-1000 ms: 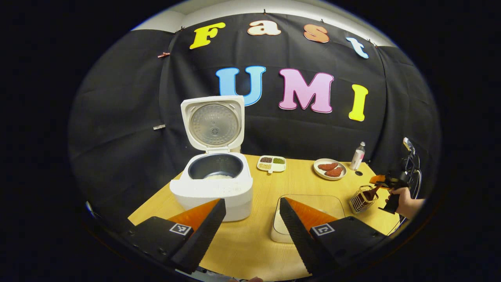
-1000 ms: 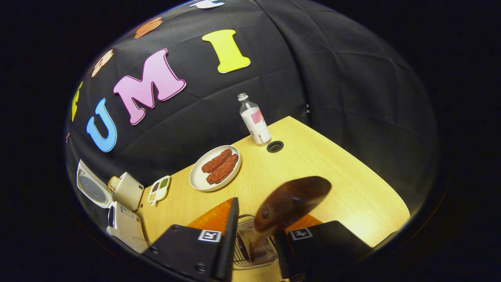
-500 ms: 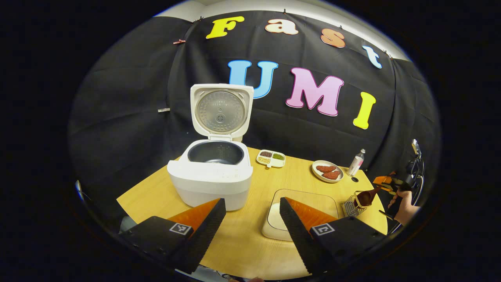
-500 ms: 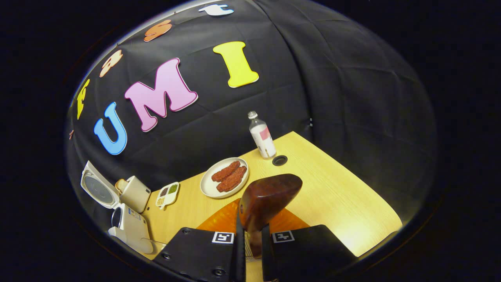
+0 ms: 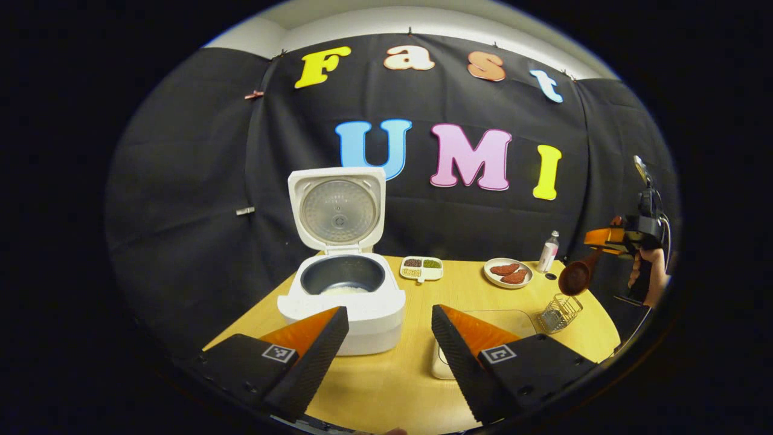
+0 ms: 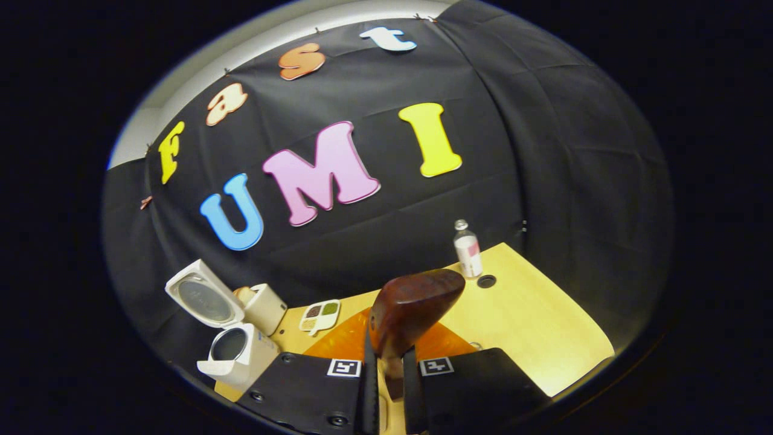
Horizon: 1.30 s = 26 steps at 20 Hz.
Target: Close the left gripper, press the button to open the rice cooker; take a wooden spoon from the chopstick holder with the right hand, scoop a spoonful of rice and pour it into the rice cooker, then put the wooden spoon back into the chopstick holder.
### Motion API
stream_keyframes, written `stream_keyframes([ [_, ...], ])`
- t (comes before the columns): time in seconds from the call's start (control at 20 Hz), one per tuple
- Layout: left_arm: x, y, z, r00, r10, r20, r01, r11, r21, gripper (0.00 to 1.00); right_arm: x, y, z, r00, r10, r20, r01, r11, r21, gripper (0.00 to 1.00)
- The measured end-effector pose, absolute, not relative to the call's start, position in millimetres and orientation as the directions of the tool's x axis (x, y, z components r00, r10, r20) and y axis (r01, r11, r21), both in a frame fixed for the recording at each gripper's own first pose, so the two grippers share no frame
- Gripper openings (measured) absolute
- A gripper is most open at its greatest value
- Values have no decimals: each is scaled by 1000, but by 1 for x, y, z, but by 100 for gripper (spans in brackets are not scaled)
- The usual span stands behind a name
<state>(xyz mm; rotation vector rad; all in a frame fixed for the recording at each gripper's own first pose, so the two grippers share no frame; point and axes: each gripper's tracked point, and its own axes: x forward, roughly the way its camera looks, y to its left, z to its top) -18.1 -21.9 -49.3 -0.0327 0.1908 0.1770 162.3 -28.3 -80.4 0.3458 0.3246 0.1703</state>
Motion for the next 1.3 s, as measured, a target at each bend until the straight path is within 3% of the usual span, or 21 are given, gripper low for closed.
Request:
stream_keyframes([
  [0.1, -23, -21, -51, 973, 137, -187, -141, 990, -9, 96, 151, 1, -82, 923, 247, -294, -139, 928, 345, 21],
  [0.15, -25, -20, -54, 974, 122, -191, -127, 992, -14, 96, 145, 16, -83, 918, 262, -297, -154, 928, 340, 16],
  [0.25, -31, -15, -62, 974, 96, -204, -106, 994, -39, 96, 136, 45, -83, 911, 290, -292, -186, 924, 335, 21],
  [0.3, -34, -11, -65, 974, 85, -211, -99, 993, -58, 96, 130, 55, -85, 908, 298, -296, -196, 924, 328, 16],
  [0.35, -37, -6, -67, 973, 78, -216, -97, 992, -77, 96, 124, 65, -88, 904, 302, -303, -202, 926, 319, 21],
  [0.5, -43, 11, -75, 973, 60, -223, -87, 990, -111, 96, 117, 91, -110, 891, 312, -330, -222, 933, 283, 21],
  [1.1, -30, 45, -123, 954, -23, -300, -41, 978, -205, 96, 125, 124, -221, 900, 216, -378, -245, 969, -31, 21],
  [1.3, -20, 47, -118, 957, -39, -288, -39, 965, -259, 96, 110, 139, -251, 872, 214, -439, -232, 973, 12, 21],
])
